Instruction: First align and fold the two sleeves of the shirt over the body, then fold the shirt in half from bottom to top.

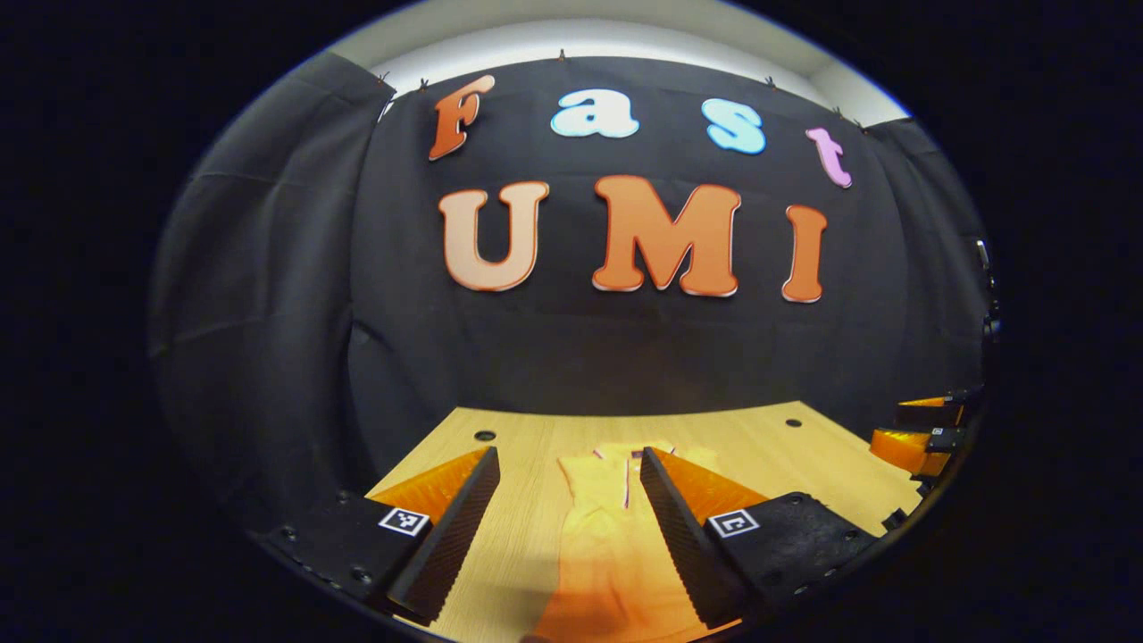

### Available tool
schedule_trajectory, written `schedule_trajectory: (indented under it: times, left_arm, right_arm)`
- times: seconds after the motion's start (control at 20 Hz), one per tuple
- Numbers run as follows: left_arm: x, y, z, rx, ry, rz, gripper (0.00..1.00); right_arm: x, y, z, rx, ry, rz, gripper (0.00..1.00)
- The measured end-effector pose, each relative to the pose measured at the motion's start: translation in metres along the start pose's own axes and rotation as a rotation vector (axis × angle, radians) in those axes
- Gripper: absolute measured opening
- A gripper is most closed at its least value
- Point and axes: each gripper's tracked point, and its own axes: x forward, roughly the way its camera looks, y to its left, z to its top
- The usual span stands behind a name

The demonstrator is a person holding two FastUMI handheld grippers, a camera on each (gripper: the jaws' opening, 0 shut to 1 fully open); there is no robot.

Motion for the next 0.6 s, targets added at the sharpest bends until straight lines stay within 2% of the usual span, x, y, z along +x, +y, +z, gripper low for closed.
schedule_trajectory:
  times: [0.1,0.3,0.45,0.6]
  left_arm:
    - [0.003,0.005,-0.038,0.003,0.137,0.018,0.98]
    - [0.007,0.006,-0.094,0.038,0.315,0.003,0.98]
    - [-0.001,0.005,-0.145,0.049,0.461,-0.025,0.98]
    - [-0.007,0.002,-0.176,0.048,0.565,-0.05,0.98]
  right_arm:
    - [0.002,0.003,-0.033,0.034,0.086,0.017,0.98]
    - [-0.002,0.009,-0.082,0.053,0.235,0.033,0.98]
    - [-0.009,0.015,-0.135,0.065,0.388,0.045,0.99]
    - [-0.018,0.025,-0.167,0.091,0.499,0.084,0.99]
